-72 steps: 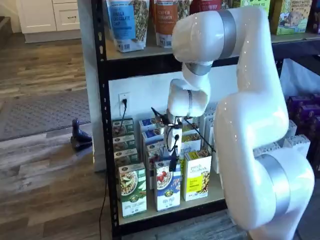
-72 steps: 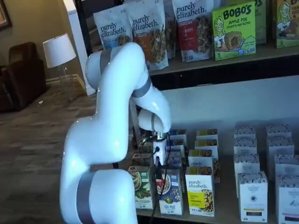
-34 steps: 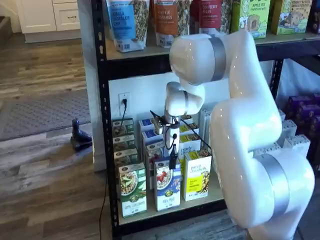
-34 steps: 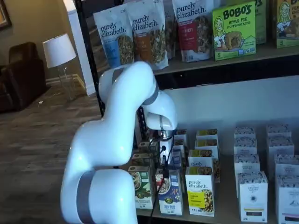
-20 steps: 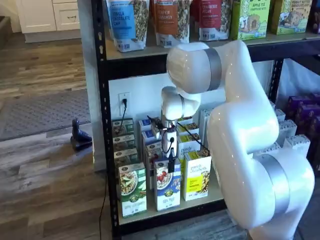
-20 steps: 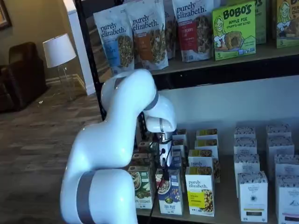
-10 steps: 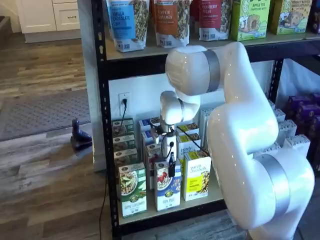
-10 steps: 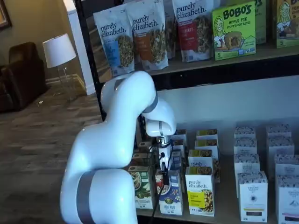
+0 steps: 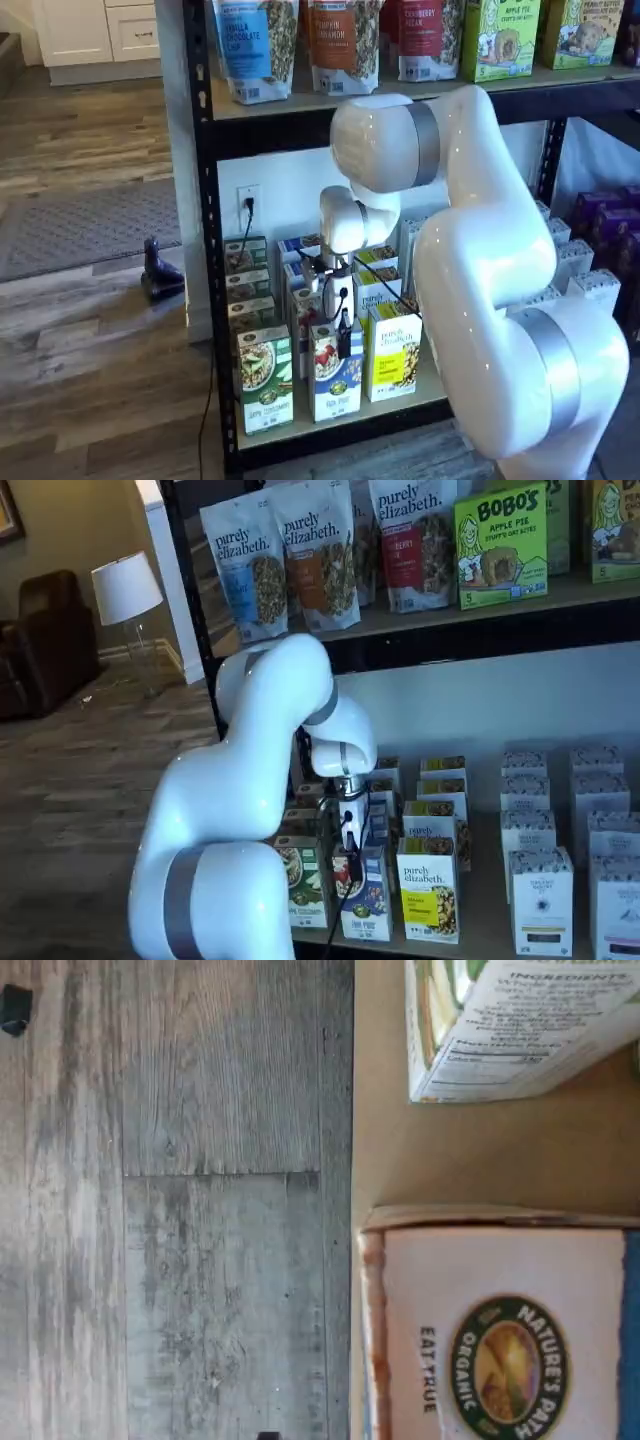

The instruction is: Pick up the blue and white box that is on the bottom shelf, the second box from the left

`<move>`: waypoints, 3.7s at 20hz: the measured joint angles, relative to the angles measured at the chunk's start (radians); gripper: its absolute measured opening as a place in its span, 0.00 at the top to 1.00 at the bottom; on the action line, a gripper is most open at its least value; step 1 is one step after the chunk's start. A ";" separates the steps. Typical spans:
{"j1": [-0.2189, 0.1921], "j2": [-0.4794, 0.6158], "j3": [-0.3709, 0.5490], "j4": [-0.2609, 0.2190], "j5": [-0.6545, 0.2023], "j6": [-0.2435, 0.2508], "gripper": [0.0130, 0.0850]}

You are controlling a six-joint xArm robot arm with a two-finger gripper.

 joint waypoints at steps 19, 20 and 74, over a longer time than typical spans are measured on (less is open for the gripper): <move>0.001 -0.029 0.065 -0.016 -0.039 0.014 0.22; 0.001 -0.032 0.070 -0.016 -0.044 0.014 0.22; 0.043 -0.342 0.496 0.009 -0.179 0.032 0.50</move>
